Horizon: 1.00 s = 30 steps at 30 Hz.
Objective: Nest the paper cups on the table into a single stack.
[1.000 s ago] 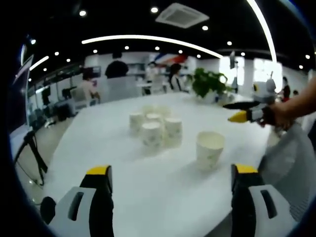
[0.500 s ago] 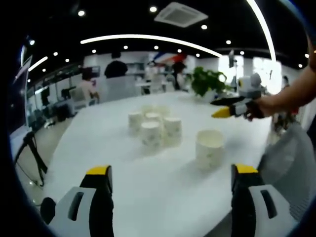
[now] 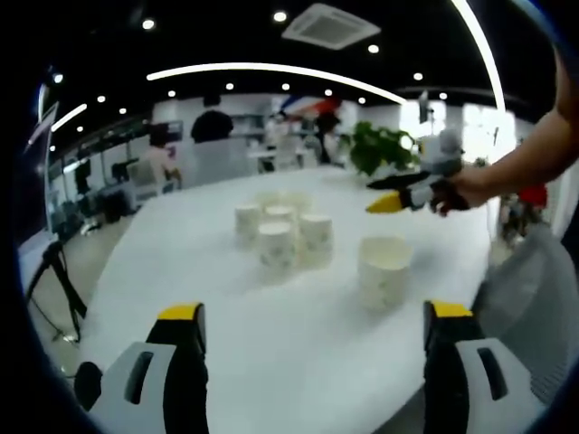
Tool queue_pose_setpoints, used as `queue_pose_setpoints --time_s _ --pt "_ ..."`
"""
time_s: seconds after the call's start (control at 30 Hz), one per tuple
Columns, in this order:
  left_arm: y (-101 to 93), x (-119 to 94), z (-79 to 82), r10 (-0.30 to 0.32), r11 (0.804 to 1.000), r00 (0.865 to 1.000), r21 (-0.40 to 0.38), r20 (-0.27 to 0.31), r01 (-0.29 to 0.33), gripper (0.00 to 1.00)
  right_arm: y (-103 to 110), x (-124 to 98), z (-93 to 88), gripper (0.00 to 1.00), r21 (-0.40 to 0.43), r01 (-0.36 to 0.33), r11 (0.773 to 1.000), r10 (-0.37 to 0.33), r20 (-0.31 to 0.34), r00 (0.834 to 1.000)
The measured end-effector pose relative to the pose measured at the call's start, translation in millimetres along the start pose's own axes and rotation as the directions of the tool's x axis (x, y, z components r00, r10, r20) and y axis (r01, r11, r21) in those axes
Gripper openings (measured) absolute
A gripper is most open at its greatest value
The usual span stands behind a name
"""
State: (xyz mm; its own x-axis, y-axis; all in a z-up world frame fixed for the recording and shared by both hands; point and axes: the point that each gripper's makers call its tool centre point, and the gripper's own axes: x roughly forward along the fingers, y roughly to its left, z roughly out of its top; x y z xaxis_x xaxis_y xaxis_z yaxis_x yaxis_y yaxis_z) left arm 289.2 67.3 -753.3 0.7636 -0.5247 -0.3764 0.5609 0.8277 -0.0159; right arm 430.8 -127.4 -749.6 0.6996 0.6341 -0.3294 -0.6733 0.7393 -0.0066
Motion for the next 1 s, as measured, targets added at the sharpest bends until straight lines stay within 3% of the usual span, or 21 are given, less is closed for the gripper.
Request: queue_pose_setpoints --time_s 0.6,1.0 --pt "4.4 -1 -0.4 0.012 1.000 1.000 -0.012 0.003 -0.012 0.98 18 51 15.8 0.85 -0.027 -0.076 0.997 0.076 -0.011 0.997" --pt "6.0 0 -0.7 0.021 1.000 1.000 -0.015 0.003 -0.020 0.98 26 73 20.7 0.78 -0.034 -0.107 0.994 0.106 -0.013 0.994"
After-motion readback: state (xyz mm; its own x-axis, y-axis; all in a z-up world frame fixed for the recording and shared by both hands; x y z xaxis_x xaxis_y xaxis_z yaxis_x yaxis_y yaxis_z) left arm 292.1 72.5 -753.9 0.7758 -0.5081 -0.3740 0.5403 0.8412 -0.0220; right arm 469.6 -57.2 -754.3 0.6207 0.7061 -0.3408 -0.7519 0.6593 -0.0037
